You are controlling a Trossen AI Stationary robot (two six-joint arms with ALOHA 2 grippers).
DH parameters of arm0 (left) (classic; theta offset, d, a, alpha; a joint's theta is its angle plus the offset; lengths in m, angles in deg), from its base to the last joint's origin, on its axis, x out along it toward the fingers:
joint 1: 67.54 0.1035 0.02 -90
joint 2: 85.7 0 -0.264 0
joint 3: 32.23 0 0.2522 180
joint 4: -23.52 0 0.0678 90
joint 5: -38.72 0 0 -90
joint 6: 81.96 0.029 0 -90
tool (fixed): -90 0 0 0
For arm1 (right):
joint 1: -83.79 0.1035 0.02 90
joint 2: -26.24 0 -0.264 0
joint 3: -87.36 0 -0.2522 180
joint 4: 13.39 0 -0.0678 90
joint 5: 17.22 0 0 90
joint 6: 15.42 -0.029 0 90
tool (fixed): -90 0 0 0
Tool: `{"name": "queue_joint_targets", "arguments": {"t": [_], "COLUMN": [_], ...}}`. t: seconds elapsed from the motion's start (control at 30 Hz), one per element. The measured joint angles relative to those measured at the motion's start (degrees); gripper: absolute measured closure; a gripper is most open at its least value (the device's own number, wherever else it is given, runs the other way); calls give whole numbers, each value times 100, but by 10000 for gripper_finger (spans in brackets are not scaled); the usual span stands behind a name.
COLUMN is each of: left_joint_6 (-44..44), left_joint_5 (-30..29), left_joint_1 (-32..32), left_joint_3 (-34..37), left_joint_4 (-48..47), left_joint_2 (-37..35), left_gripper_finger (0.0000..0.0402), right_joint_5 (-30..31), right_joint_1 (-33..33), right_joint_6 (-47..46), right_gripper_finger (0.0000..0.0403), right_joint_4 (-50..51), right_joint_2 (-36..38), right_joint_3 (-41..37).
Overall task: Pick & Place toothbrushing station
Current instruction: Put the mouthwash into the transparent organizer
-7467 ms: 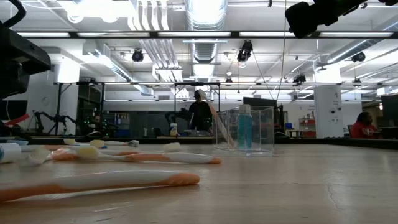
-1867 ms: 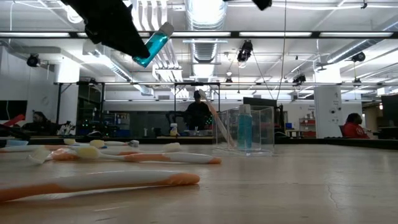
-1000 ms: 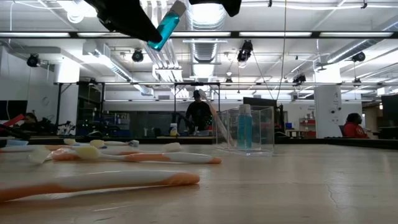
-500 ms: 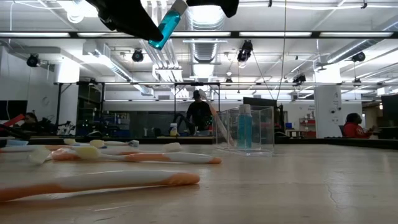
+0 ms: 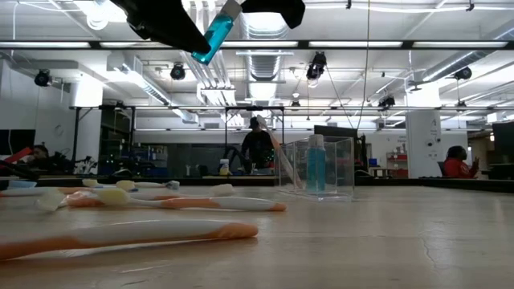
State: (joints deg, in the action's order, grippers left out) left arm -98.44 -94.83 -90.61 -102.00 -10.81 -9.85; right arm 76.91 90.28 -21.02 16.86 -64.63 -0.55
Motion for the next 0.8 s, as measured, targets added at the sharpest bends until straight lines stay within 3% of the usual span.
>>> {"name": "queue_joint_targets", "arguments": {"t": [0.5, 0.8], "left_joint_6": [4, 4], "left_joint_5": [-2, -2], "left_joint_1": [13, 13], "left_joint_3": [2, 2], "left_joint_4": [-4, -4], "left_joint_2": [0, 0], "left_gripper_finger": [249, 249], "right_joint_5": [-463, -553], "right_joint_1": [-53, -190], "right_joint_6": [189, -317], "right_gripper_finger": [169, 121], "right_joint_4": [-222, -209], "right_joint_2": [4, 4], "right_joint_3": [-1, -1]}}
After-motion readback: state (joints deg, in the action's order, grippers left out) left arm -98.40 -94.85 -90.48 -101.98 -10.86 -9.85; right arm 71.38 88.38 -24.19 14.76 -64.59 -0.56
